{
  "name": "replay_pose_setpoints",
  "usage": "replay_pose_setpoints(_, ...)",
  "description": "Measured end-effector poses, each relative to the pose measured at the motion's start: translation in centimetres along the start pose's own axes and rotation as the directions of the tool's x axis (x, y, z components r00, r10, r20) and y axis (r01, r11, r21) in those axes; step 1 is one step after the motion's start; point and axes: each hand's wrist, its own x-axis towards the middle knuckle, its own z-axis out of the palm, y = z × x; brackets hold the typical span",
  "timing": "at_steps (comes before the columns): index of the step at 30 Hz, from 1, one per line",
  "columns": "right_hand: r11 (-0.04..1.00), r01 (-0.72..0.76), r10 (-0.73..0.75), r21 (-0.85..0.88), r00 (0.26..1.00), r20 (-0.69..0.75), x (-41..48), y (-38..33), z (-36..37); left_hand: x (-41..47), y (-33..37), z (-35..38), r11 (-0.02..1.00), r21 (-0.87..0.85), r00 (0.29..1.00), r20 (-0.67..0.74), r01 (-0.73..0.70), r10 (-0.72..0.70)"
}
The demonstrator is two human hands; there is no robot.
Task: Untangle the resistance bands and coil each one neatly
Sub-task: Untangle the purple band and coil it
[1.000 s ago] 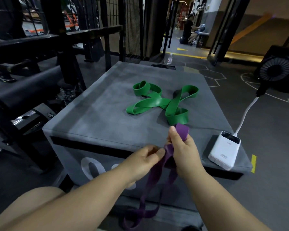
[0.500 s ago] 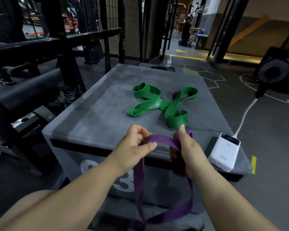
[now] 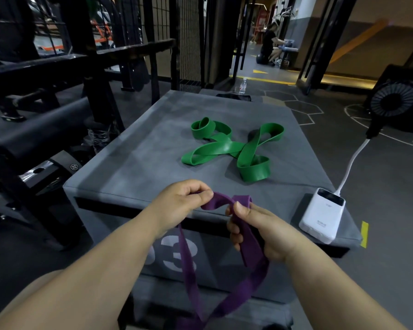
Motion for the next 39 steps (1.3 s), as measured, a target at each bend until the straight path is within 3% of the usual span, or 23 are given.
replay_pose_setpoints(4, 0.988, -0.101, 0.105, -0.115, 0.994, 0.036, -0.7, -0.3, 0.4, -0.5, 0.4, -0.2, 0.945, -0.319, 0.984, 0.177, 0.071, -0.014)
replay_pose_setpoints(8, 0.989, -0.127, 0.143, -0.078, 0.957, 0.253, -1.1, -0.5, 0.6, -0.5, 0.9, 0.0, 0.967, -0.254, 0.987, 0.159, 0.006, 0.035)
replay_pose_setpoints(14, 0.993, -0.088, 0.032, 0.083, 0.852, 0.523, -1.1, -0.8, 0.6, -0.3, 1.0, 0.9, 0.975, -0.219, 0.980, 0.182, -0.044, 0.085)
replay_pose_setpoints(21, 0.985, -0.107, 0.022, 0.136, 0.859, 0.511, -1.1, -1.1, 0.4, -0.2, -0.4, 2.1, 0.996, -0.092, 0.979, 0.198, -0.020, 0.038)
replay_pose_setpoints(23, 0.982, -0.113, 0.018, 0.151, 0.855, 0.519, -1.1, -1.5, 0.1, -0.4, -0.7, 2.2, 0.998, -0.056, 0.964, 0.263, -0.016, 0.030)
replay_pose_setpoints(28, 0.977, -0.069, -0.034, 0.203, 0.886, 0.462, -1.4, -2.7, -0.8, -1.1, -0.8, 2.1, 0.978, -0.207, 0.914, 0.398, 0.015, 0.070)
replay_pose_setpoints(30, 0.984, -0.037, -0.036, 0.174, 0.918, 0.396, -1.5, -3.1, -1.0, -1.2, -0.8, 2.4, 0.970, -0.239, 0.922, 0.383, 0.045, 0.051)
replay_pose_setpoints(33, 0.987, -0.061, 0.001, 0.148, 0.927, 0.375, -1.7, -3.2, -1.0, -0.8, -0.4, 2.6, 0.922, -0.382, 0.969, 0.243, 0.054, 0.044)
replay_pose_setpoints(36, 0.982, -0.117, 0.020, 0.150, 0.846, 0.532, -1.4, -2.7, -1.1, -0.2, -0.3, 2.1, 0.838, -0.546, 0.990, 0.124, 0.012, 0.066)
replay_pose_setpoints(39, 0.968, -0.132, -0.041, 0.214, 0.759, 0.649, -1.3, -2.6, -1.1, -0.1, -0.3, 2.2, 0.785, -0.620, 0.988, 0.111, -0.014, 0.106)
